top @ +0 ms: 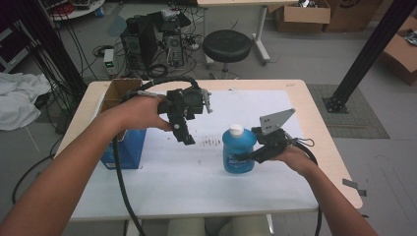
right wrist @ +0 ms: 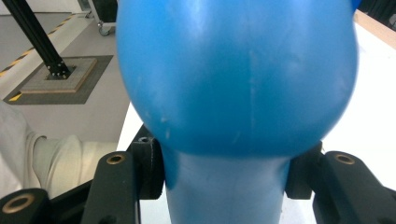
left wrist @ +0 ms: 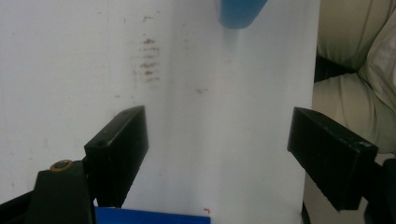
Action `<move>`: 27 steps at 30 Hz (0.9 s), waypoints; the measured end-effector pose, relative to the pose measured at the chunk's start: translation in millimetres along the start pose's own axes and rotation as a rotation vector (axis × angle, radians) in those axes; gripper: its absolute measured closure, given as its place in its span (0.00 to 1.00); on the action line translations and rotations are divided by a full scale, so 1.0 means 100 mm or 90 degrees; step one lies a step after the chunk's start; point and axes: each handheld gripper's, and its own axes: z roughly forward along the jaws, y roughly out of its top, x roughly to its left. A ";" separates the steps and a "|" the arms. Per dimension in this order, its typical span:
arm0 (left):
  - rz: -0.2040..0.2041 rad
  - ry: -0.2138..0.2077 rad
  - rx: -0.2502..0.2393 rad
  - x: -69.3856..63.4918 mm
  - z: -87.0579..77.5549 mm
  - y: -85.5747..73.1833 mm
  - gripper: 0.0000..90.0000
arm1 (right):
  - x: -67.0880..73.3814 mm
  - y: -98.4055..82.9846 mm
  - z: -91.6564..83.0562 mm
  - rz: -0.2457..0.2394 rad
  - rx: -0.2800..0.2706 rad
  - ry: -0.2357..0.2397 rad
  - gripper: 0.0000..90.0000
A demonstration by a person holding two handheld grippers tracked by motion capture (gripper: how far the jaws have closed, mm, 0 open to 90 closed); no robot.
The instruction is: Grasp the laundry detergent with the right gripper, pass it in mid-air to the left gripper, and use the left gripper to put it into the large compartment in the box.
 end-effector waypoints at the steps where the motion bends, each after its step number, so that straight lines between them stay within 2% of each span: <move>1: 0.001 -0.002 0.001 0.00 0.00 0.01 0.23 | 0.00 0.02 0.02 -0.003 0.001 0.003 0.50; 8: 0.000 -0.012 0.001 -0.02 -0.02 0.03 0.23 | -0.05 0.08 0.11 -0.015 0.010 0.018 0.50; 16: -0.001 -0.033 -0.022 -0.02 -0.05 0.08 0.23 | -0.09 0.12 0.22 -0.022 0.016 0.027 0.50; 22: 0.009 -0.041 -0.021 -0.03 -0.05 0.13 0.23 | -0.10 0.16 0.34 -0.025 0.022 0.032 0.50; 27: 0.008 -0.044 -0.017 -0.04 -0.04 0.15 0.23 | -0.11 0.20 0.44 -0.028 0.023 0.041 0.50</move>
